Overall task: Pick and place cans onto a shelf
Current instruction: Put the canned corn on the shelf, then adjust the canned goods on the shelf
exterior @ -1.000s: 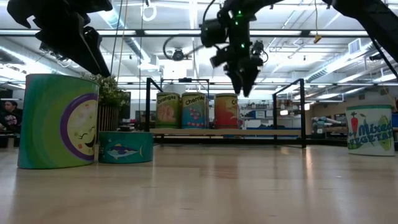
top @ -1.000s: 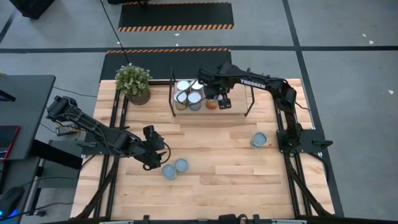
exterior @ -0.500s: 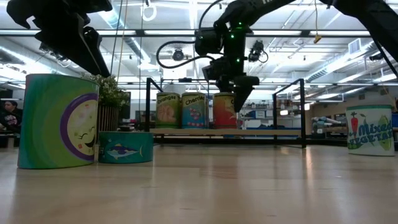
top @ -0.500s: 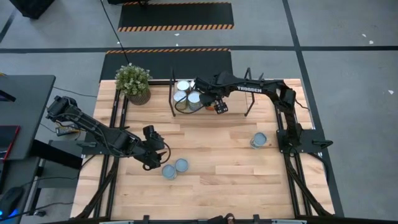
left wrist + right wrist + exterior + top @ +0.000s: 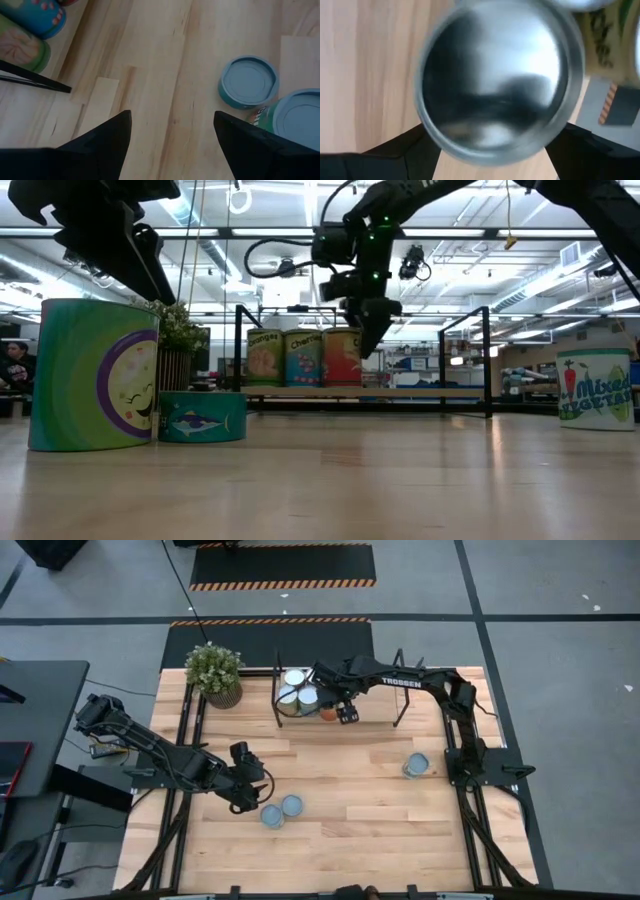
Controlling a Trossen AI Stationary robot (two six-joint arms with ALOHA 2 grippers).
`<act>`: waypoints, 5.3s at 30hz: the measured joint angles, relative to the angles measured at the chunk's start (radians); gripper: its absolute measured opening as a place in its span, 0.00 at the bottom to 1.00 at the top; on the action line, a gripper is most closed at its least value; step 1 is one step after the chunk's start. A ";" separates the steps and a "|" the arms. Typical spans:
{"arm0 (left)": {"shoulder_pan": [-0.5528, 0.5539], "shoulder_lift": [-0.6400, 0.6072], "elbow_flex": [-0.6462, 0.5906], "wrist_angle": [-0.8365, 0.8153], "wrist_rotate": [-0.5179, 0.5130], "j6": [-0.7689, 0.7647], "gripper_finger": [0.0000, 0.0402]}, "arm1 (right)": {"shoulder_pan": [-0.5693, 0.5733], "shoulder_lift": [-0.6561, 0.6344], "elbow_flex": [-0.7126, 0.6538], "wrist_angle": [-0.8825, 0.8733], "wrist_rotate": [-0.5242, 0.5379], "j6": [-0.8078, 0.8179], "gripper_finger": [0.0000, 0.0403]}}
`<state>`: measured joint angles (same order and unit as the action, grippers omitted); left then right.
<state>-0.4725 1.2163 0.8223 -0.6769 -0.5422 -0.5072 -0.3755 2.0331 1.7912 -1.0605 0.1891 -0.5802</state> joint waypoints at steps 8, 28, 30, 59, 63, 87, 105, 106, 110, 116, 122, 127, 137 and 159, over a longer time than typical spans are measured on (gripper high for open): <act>0.000 0.000 0.000 0.000 0.005 0.000 0.72 | -0.013 0.000 0.000 -0.151 0.052 0.134 0.81; 0.156 0.005 -0.090 -0.119 -0.293 -0.137 0.72 | 0.039 -0.197 0.003 -0.074 -0.117 0.194 0.81; 0.210 0.006 -0.138 -0.067 -0.326 -0.118 0.72 | 0.042 -0.195 0.002 -0.077 -0.131 0.196 0.81; 1.030 -0.002 -0.426 0.883 0.441 0.258 0.22 | 0.071 -0.536 -0.542 0.297 -0.134 0.221 0.81; 1.097 0.003 -0.426 0.955 0.533 0.231 0.17 | 0.075 -0.536 -0.553 0.308 -0.142 0.229 0.81; 1.105 0.147 -0.425 1.212 0.647 0.250 0.07 | 0.059 -0.535 -0.587 0.360 -0.165 0.227 0.81; 1.100 0.036 -0.425 1.086 0.625 0.315 0.07 | -0.033 -0.458 -0.588 0.484 -0.183 0.130 0.81; 1.100 0.031 -0.426 1.073 0.624 0.317 0.07 | -0.035 -0.442 -0.588 0.484 -0.183 0.123 0.81; 1.100 0.022 -0.425 1.057 0.625 0.320 0.07 | -0.036 -0.389 -0.588 0.510 -0.173 0.106 0.81; 1.099 0.023 -0.425 1.012 0.625 0.344 0.07 | -0.034 -0.369 -0.587 0.508 -0.066 0.106 0.81; 1.099 0.023 -0.425 1.015 0.626 0.347 0.07 | -0.033 -0.370 -0.586 0.482 -0.112 0.101 0.85; 1.099 0.023 -0.425 1.021 0.626 0.347 0.07 | -0.036 -0.365 -0.527 0.439 -0.125 0.135 0.97; 1.100 0.023 -0.425 1.024 0.626 0.347 0.07 | -0.052 -0.269 -0.370 0.313 -0.162 0.161 0.99; 1.098 0.023 -0.425 1.023 0.698 0.343 0.07 | -0.017 -0.037 -0.062 0.136 -0.156 0.220 0.92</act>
<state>0.6250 1.2392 0.3969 0.3462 0.1562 -0.1642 -0.3927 1.9965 1.7294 -0.9249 0.0334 -0.3604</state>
